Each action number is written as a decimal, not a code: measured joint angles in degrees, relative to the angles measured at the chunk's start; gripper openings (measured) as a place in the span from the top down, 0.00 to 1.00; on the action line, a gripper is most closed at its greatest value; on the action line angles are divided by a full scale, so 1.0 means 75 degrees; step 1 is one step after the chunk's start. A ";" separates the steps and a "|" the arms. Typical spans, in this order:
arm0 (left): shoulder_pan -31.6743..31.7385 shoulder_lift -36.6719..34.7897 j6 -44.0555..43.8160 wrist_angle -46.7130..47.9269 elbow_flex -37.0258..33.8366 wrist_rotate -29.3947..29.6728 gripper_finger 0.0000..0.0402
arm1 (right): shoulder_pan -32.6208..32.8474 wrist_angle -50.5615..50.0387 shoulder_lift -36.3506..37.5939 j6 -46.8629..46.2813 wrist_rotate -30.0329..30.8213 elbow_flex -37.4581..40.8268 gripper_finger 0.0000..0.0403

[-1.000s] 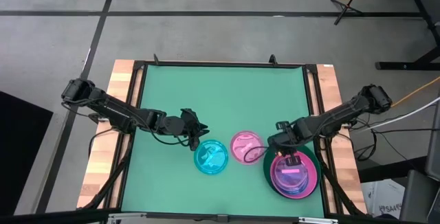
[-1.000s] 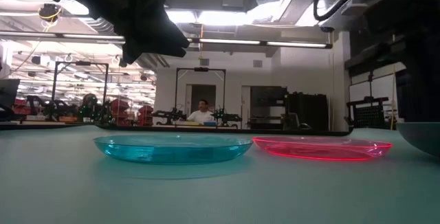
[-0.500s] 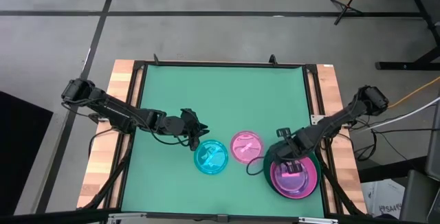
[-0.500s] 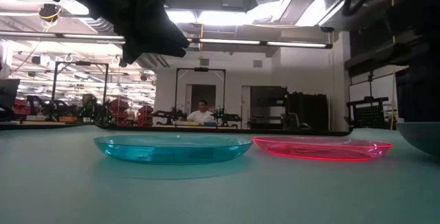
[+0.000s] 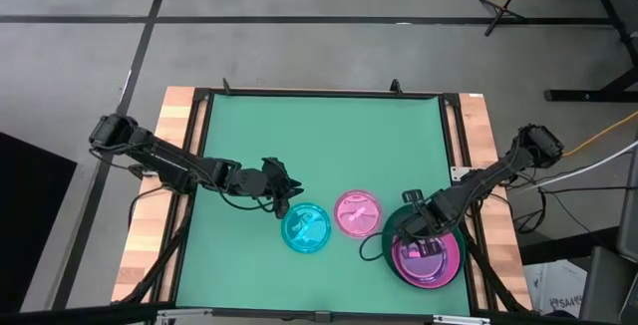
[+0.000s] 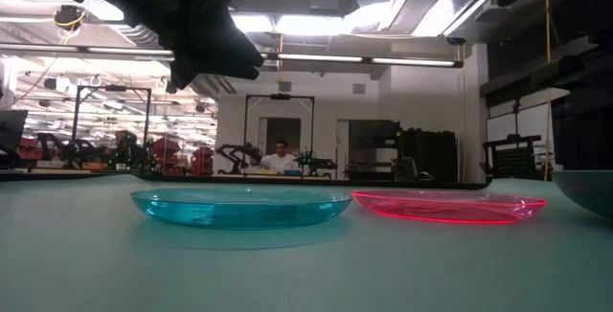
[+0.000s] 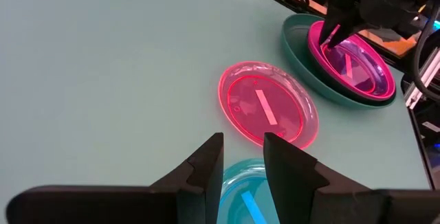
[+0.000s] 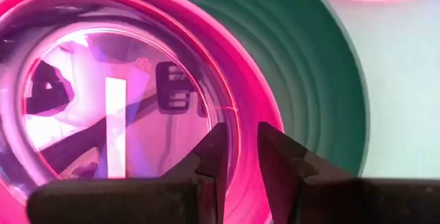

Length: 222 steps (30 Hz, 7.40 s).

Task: Stack plastic plates
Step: Stack the transparent blue plate on top of the transparent pink plate

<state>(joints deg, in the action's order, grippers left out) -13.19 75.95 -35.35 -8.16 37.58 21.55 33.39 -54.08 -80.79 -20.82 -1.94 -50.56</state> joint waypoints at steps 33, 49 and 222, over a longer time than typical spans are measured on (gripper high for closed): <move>-0.1089 0.0115 -0.4119 0.2072 0.0009 -0.0238 0.76 | -0.0006 0.1277 0.0000 0.3885 0.3643 -0.1653 0.82; -0.1364 0.1006 -0.5282 0.2218 -0.0003 -0.0394 0.76 | -0.0005 0.2836 0.0003 0.6049 0.3746 -0.1653 0.82; -0.0627 0.2411 -0.2005 -0.1440 -0.0003 0.0445 1.00 | -0.2556 0.4925 -0.2124 0.0985 0.2104 -0.1653 0.67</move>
<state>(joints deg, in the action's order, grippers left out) -17.89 94.04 -50.39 -18.96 37.56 24.89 14.22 -17.15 -96.73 -13.43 13.85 -62.96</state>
